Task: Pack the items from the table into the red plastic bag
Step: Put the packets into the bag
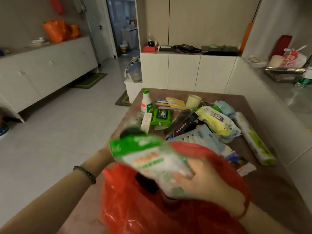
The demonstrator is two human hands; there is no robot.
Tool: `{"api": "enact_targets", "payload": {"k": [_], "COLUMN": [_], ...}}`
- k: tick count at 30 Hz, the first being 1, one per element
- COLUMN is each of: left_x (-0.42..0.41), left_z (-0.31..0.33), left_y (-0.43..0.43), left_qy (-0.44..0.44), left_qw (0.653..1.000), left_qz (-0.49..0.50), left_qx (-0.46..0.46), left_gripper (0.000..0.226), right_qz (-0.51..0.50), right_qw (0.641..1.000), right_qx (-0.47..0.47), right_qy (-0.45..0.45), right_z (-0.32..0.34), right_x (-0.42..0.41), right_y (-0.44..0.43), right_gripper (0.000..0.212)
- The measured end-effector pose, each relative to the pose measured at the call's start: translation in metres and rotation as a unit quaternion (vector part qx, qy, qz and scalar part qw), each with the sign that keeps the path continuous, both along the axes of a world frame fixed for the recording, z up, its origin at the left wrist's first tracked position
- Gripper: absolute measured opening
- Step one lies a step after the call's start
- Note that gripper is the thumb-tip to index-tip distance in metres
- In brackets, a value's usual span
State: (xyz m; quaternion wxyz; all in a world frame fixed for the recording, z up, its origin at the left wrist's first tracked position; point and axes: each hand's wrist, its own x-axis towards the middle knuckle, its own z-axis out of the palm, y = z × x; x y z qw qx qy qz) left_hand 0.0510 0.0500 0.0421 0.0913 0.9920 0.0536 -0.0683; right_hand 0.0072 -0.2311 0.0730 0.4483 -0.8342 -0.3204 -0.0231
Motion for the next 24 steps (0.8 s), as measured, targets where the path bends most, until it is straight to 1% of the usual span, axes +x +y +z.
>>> {"api": "enact_targets", "payload": {"k": [1, 2, 3, 4, 5, 6, 7, 8, 9, 10, 11, 12, 13, 14, 16, 17, 18, 19, 21, 23, 24], "left_x": [-0.001, -0.003, -0.004, -0.005, -0.006, -0.007, -0.007, -0.006, -0.003, -0.002, 0.000, 0.003, 0.005, 0.005, 0.004, 0.003, 0.003, 0.003, 0.003, 0.004, 0.006], "left_z": [0.004, 0.011, 0.014, 0.018, 0.022, 0.023, 0.023, 0.021, 0.021, 0.022, 0.024, 0.027, 0.030, 0.033, 0.039, 0.043, 0.044, 0.046, 0.048, 0.047, 0.044], "left_y": [0.000, -0.005, -0.009, -0.013, -0.013, -0.013, -0.010, -0.006, -0.003, 0.000, 0.001, 0.003, 0.002, 0.001, 0.001, 0.001, 0.001, 0.000, -0.002, -0.005, -0.005], "left_qy": [0.012, 0.023, 0.052, 0.050, 0.069, 0.047, 0.047, 0.023, 0.010, -0.005, -0.012, -0.014, -0.003, 0.010, 0.048, 0.060, 0.069, 0.085, 0.111, 0.135, 0.143], "left_qw": [0.999, 0.994, 0.990, 0.988, 0.989, 0.989, 0.988, 0.984, 0.978, 0.968, 0.953, 0.948, 0.948, 0.957, 0.958, 0.953, 0.945, 0.933, 0.913, 0.909, 0.911], "left_qz": [0.009, 0.044, 0.078, 0.089, 0.091, 0.084, 0.088, 0.090, 0.101, 0.097, 0.105, 0.098, 0.100, 0.088, 0.087, 0.093, 0.095, 0.095, 0.086, 0.061, 0.051], "left_qx": [-0.036, -0.102, -0.109, -0.118, -0.097, -0.109, -0.116, -0.151, -0.183, -0.232, -0.283, -0.301, -0.302, -0.278, -0.269, -0.282, -0.305, -0.335, -0.383, -0.389, -0.384], "left_gripper": [0.036, 0.038, 0.039, 0.037, 0.033, 0.025, 0.016, 0.016, 0.015, 0.011, 0.014, 0.018, 0.019, 0.020, 0.022, 0.024, 0.026, 0.027, 0.029, 0.034, 0.037], "right_qz": [0.015, 0.027, 0.029, 0.023, 0.011, 0.000, -0.010, -0.019, -0.021, -0.009, 0.000, 0.015, 0.024, 0.022, 0.007, 0.008, 0.024, 0.047, 0.082, 0.074, 0.063], "right_qw": [0.997, 0.994, 0.994, 0.994, 0.995, 0.996, 0.997, 0.999, 0.999, 0.999, 0.999, 0.996, 0.988, 0.978, 0.968, 0.961, 0.949, 0.933, 0.886, 0.852, 0.846], "right_qx": [-0.050, -0.079, -0.099, -0.101, -0.101, -0.094, -0.075, -0.047, -0.026, -0.025, -0.047, -0.091, -0.153, -0.205, -0.247, -0.267, -0.305, -0.349, -0.449, -0.507, -0.517], "right_qy": [-0.049, -0.069, -0.047, -0.031, -0.012, -0.008, 0.003, 0.001, 0.009, 0.019, 0.020, 0.013, -0.004, -0.007, 0.042, 0.065, 0.070, 0.076, 0.087, 0.107, 0.113], "right_z": [-0.008, -0.015, -0.018, -0.018, -0.014, -0.011, -0.006, -0.002, 0.002, 0.003, 0.003, -0.001, -0.008, -0.016, -0.024, -0.029, -0.033, -0.037, -0.051, -0.069, -0.076], "right_x": [-0.007, -0.010, -0.012, -0.012, -0.011, -0.010, -0.010, -0.009, -0.012, -0.015, -0.019, -0.022, -0.024, -0.023, -0.016, -0.011, -0.006, -0.003, -0.002, -0.004, -0.004], "right_y": [0.005, 0.009, 0.011, 0.011, 0.011, 0.011, 0.010, 0.010, 0.012, 0.013, 0.014, 0.016, 0.016, 0.013, 0.004, -0.001, -0.004, -0.006, -0.002, 0.006, 0.010], "right_gripper": [0.031, 0.031, 0.029, 0.026, 0.024, 0.019, 0.008, 0.006, 0.011, 0.007, 0.014, 0.030, 0.041, 0.043, 0.034, 0.032, 0.033, 0.033, 0.032, 0.035, 0.038]}}
